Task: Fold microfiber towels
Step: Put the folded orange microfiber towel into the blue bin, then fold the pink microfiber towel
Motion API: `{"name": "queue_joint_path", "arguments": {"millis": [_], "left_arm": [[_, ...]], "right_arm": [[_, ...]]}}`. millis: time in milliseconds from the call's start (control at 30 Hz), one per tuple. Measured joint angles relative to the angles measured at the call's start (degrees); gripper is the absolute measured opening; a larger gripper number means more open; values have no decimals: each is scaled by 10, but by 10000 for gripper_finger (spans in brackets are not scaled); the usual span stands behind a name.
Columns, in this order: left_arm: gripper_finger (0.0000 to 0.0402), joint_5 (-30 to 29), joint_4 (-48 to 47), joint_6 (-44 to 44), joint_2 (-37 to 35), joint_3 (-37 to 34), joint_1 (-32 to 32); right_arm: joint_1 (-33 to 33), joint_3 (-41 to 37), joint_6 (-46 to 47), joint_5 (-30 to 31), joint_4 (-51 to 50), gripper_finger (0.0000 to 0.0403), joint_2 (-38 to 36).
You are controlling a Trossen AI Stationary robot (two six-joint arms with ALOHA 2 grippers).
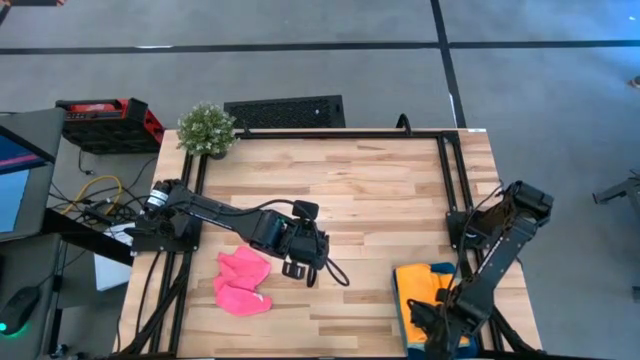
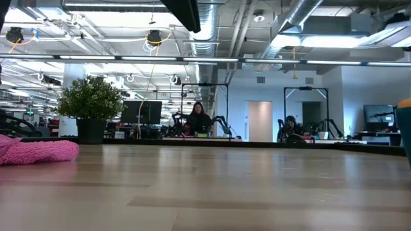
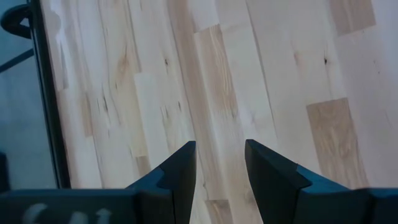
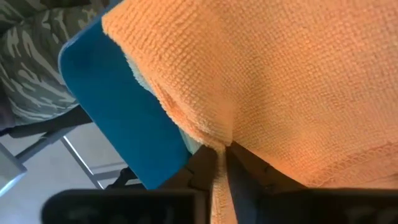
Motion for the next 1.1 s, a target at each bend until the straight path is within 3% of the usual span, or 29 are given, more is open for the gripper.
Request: {"name": "queue_joint_path", "arguments": {"millis": [300, 433, 533, 700, 933, 1100], "left_arm": [[131, 0, -17, -15, 0, 0, 0], [131, 0, -31, -34, 0, 0, 0], [131, 1, -49, -52, 0, 0, 0], [131, 14, -87, -94, 0, 0, 0], [131, 66, -143, -151, 0, -6, 0], [131, 84, -157, -220, -23, -70, -1]], "right_arm": [[-11, 0, -19, -4, 0, 159, 0], [-22, 0, -38, -60, -3, 202, 0], [-29, 0, -45, -89, -3, 222, -1], [-31, 0, -46, -86, -11, 234, -32], [-32, 0, -61, 54, -53, 233, -111], [-38, 0, -160, 192, -68, 233, -157]]}}
